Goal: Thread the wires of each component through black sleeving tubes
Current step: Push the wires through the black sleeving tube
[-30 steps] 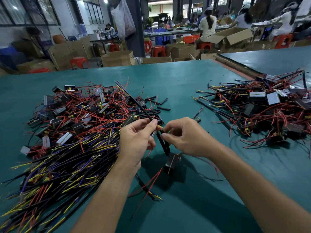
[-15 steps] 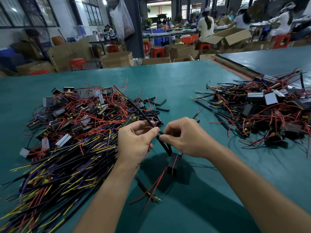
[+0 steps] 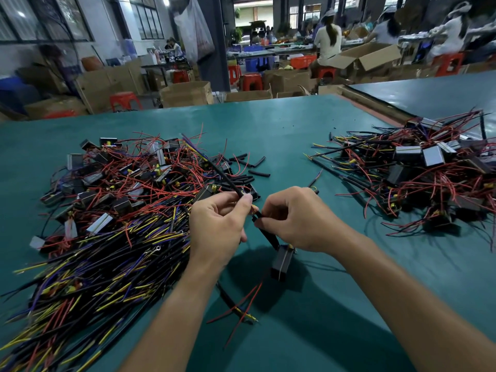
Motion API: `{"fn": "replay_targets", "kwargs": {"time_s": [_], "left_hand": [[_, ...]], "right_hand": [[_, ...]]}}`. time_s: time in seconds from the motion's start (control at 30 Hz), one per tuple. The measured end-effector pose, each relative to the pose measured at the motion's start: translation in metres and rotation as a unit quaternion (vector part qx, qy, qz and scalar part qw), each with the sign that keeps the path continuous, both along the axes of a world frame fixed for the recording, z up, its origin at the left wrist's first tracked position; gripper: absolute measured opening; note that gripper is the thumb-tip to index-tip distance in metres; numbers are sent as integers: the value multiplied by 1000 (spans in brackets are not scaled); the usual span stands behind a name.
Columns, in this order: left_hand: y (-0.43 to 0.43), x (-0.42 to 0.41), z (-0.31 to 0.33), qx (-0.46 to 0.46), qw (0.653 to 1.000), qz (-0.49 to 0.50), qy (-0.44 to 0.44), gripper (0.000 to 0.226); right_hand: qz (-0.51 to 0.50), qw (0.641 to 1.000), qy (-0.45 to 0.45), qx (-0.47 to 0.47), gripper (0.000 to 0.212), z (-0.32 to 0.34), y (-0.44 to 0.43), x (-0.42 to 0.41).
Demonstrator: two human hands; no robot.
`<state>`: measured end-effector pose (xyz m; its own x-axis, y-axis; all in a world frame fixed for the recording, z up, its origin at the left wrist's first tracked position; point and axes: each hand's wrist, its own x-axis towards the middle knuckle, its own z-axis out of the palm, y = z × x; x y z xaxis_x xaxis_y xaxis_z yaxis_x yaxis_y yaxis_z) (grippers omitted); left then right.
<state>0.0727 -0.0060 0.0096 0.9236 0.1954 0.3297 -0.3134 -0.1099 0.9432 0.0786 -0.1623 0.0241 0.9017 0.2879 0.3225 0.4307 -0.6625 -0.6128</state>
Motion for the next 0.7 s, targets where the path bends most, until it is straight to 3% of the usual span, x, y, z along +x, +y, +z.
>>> {"fn": "replay_targets", "kwargs": {"time_s": [0.23, 0.5, 0.7], "left_hand": [[3, 2, -1, 25, 1000, 0, -5, 25], [2, 2, 0, -22, 999, -29, 15, 22], [0, 1, 1, -28, 999, -26, 18, 23]], "right_hand": [[-14, 999, -21, 30, 20, -2, 1, 0], [-3, 999, 3, 44, 20, -1, 2, 1], [-19, 997, -62, 42, 22, 0, 4, -2]]}}
